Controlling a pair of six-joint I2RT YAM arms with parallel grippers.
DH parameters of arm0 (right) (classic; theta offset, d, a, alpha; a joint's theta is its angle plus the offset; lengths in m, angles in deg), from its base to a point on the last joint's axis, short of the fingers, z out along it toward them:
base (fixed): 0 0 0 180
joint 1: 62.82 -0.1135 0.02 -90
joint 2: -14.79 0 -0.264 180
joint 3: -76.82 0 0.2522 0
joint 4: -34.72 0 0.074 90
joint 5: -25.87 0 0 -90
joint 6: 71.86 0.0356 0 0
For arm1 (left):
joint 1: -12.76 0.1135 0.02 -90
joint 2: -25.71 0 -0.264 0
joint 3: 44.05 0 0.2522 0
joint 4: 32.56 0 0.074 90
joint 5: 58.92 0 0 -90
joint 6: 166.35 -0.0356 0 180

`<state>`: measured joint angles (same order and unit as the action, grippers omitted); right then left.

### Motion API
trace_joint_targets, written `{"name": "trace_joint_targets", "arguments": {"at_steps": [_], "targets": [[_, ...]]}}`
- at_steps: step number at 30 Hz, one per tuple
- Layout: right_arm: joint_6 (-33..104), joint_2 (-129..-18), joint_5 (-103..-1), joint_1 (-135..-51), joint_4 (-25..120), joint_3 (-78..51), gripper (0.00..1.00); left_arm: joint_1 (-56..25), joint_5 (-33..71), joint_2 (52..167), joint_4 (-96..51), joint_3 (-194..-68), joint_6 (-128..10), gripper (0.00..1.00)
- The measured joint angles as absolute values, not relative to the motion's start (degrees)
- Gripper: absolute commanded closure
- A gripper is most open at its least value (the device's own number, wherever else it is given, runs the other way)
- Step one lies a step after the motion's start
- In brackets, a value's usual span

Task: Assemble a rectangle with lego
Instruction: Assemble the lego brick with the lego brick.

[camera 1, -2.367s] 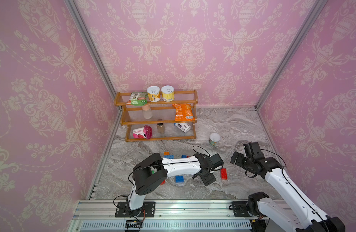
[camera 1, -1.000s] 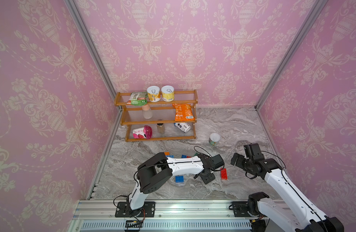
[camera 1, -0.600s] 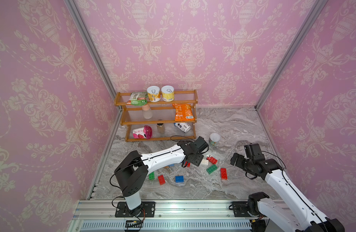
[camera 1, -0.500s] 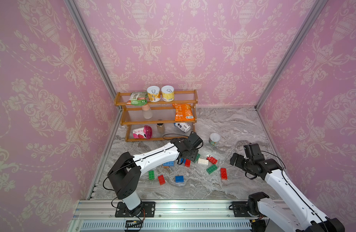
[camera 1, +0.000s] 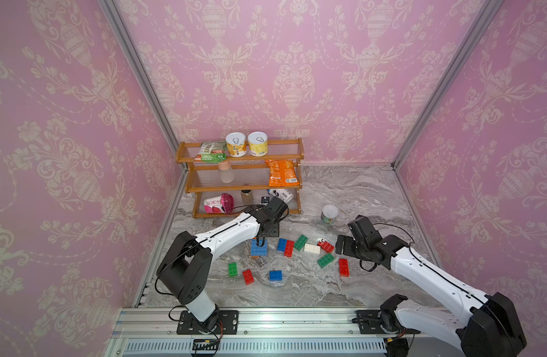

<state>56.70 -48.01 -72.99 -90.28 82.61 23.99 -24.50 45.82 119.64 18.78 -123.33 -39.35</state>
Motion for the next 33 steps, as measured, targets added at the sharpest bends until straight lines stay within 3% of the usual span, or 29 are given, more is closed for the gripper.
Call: {"name": "trace_joint_targets", "arguments": {"at_steps": [33], "targets": [[57.1,-53.5,-73.3,-90.7,79.1,22.6,0.0,-20.7,40.2,122.4,19.7,-120.2,-39.4,1.0]]}}
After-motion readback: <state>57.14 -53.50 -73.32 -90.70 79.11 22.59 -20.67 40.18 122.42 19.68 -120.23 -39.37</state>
